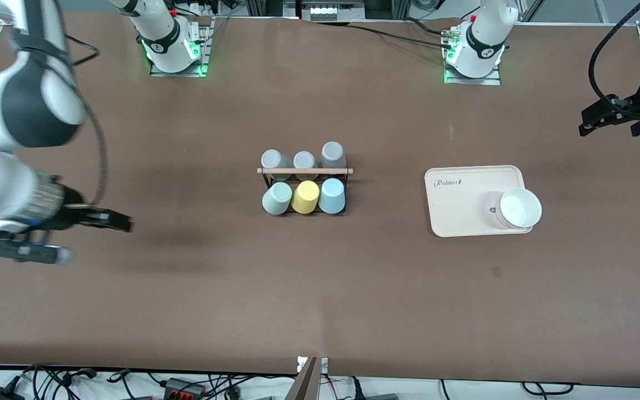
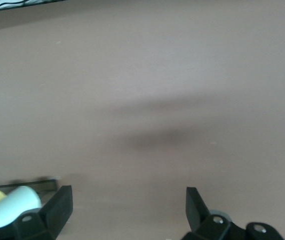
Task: Hang scattered cups on rack with three cups
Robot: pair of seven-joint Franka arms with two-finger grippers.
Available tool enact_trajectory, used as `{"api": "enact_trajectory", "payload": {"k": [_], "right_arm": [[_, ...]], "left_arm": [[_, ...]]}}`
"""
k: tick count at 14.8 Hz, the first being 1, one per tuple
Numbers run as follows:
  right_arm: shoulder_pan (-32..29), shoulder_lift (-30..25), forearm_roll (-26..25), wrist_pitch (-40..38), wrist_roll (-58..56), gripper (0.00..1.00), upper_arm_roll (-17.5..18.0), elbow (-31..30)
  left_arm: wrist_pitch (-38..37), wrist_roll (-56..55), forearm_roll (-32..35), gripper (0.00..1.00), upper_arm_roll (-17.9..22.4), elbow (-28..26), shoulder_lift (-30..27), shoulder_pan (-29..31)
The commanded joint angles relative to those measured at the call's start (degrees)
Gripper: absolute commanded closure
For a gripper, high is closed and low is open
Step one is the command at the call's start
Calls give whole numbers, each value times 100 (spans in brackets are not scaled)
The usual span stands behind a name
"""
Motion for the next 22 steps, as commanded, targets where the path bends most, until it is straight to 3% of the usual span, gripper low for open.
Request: {"api": "enact_trajectory", "payload": {"k": [1, 8, 12, 15, 19, 22], "right_arm": [[-318, -251, -227, -223, -535, 0, 95, -20], [-477, -576, -280, -145, -959, 0, -28, -98], [-504, -1182, -447, 487, -1108, 0, -28, -1063], [-433, -1535, -447, 734, -1161, 0, -230, -1530], [-468, -1745, -456, 567, -1232, 0, -230, -1750], [-468, -2193, -448, 786, -1232, 0, -222, -2486]], "left_arm": [[-3, 43, -164, 0, 53, 104, 55, 96], [-64, 9, -129, 0, 35, 332, 230, 132], [-73, 44, -155, 0, 9, 323, 231, 140], [-73, 44, -155, 0, 9, 324, 214, 149], [-73, 35, -155, 0, 9, 306, 196, 149], [-73, 35, -155, 0, 0, 288, 187, 149]]}}
